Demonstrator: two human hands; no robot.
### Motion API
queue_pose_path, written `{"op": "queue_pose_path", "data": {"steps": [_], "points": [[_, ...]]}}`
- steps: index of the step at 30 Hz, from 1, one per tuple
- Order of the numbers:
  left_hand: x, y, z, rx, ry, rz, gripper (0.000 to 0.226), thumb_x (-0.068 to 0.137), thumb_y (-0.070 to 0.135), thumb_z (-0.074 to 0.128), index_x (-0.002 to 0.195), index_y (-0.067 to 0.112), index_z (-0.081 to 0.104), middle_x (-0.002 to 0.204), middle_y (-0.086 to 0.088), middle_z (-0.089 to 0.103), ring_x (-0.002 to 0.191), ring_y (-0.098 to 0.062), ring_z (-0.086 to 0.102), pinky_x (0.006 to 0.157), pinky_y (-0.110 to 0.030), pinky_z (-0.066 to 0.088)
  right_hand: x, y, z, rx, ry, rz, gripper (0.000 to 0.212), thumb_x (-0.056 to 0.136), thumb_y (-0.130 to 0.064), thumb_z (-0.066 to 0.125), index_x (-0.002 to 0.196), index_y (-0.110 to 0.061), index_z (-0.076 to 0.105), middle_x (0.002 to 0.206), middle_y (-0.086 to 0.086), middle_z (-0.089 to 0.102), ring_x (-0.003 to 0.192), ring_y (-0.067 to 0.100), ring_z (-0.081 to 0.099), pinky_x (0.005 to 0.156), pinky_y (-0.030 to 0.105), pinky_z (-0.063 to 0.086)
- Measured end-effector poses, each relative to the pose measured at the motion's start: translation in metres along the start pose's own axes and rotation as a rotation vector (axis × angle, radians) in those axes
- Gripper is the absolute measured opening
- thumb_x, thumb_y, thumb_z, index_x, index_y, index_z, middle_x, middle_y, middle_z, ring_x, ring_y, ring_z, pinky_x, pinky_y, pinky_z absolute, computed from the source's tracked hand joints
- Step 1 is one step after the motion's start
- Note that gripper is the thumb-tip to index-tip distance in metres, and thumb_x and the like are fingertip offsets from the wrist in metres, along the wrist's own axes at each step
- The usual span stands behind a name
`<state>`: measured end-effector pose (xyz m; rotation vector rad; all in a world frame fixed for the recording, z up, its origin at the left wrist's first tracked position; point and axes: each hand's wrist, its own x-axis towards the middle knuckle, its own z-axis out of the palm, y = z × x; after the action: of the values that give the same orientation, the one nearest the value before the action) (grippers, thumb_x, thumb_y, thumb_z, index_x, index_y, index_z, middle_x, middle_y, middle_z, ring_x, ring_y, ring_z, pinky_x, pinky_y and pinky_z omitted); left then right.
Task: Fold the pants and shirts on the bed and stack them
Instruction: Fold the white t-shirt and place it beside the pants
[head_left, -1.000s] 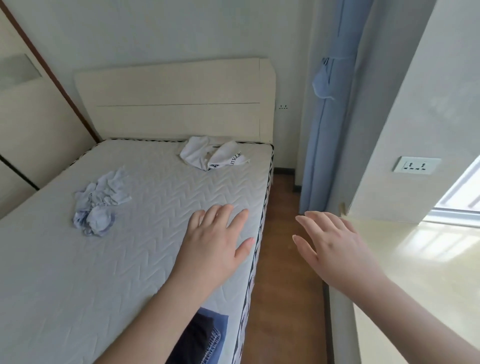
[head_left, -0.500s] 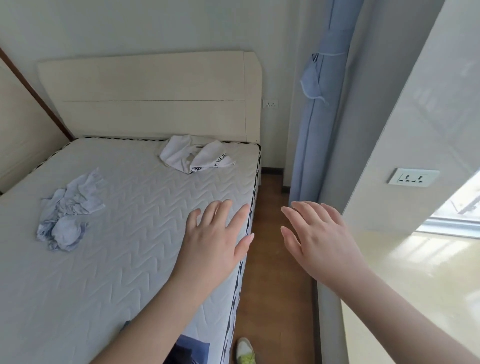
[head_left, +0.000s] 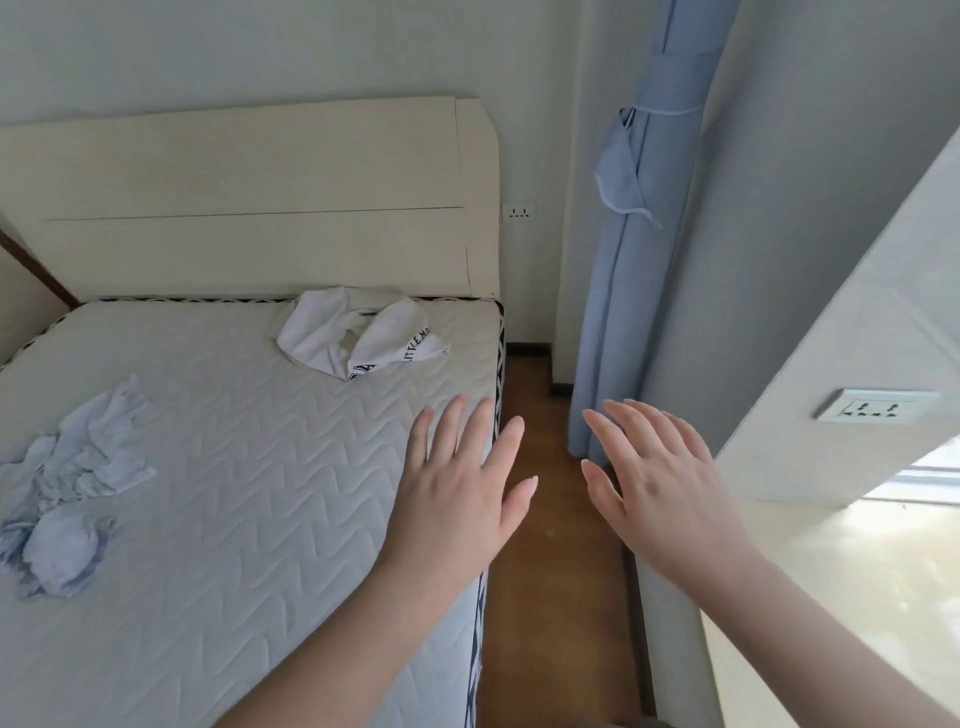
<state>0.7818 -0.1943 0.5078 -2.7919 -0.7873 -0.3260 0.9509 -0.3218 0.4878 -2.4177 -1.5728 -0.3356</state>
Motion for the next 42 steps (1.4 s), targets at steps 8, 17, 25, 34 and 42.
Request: {"op": "queue_pose_path", "data": {"steps": [8,17,25,34,42], "points": [[0.098,0.009,0.046,0.002,0.007,-0.013,0.055,0.097,0.050,0.036,0.138,0.020,0.056,0.141,-0.013,0.055,0.134,-0.035,0.048,0.111,-0.052,0.037,0.066,0.065,0.035,0.052,0.018,-0.015,0.049,0.097,-0.039,0.044,0.137,-0.013,0.054,0.134,0.007,0.059,0.127,0.027,0.053,0.106,0.043,0.041],[0.184,0.007,0.070,-0.007,-0.037,-0.208,0.056,0.092,0.051,0.038,0.132,0.018,0.061,0.133,-0.009,0.060,0.126,-0.033,0.053,0.106,-0.051,0.042,0.152,0.118,0.062,0.142,-0.015,-0.135,0.049,0.094,-0.034,0.056,0.139,-0.016,0.052,0.134,0.004,0.059,0.127,0.027,0.053,0.106,0.043,0.041],[0.222,-0.027,0.091,-0.003,-0.068,-0.316,0.057,0.092,0.050,0.038,0.135,0.018,0.060,0.136,-0.007,0.059,0.130,-0.033,0.051,0.107,-0.049,0.041,0.220,0.109,0.086,0.221,0.004,-0.213,0.050,0.092,-0.031,0.058,0.139,-0.014,0.053,0.133,0.006,0.060,0.126,0.028,0.054,0.104,0.044,0.043],[0.263,-0.095,0.148,-0.037,-0.083,-0.392,0.057,0.092,0.049,0.040,0.137,0.018,0.057,0.137,-0.009,0.058,0.130,-0.033,0.050,0.107,-0.049,0.041,0.306,0.083,0.134,0.225,-0.065,-0.271,0.052,0.091,-0.029,0.061,0.140,-0.012,0.053,0.137,0.009,0.057,0.128,0.029,0.053,0.107,0.045,0.041],[0.295,-0.190,0.184,-0.039,-0.104,-0.447,0.055,0.093,0.049,0.039,0.134,0.019,0.060,0.135,-0.009,0.059,0.127,-0.033,0.054,0.104,-0.049,0.044,0.409,0.029,0.171,0.217,-0.172,-0.340,0.052,0.092,-0.033,0.061,0.139,-0.013,0.054,0.138,0.010,0.057,0.128,0.030,0.053,0.107,0.046,0.043]]}}
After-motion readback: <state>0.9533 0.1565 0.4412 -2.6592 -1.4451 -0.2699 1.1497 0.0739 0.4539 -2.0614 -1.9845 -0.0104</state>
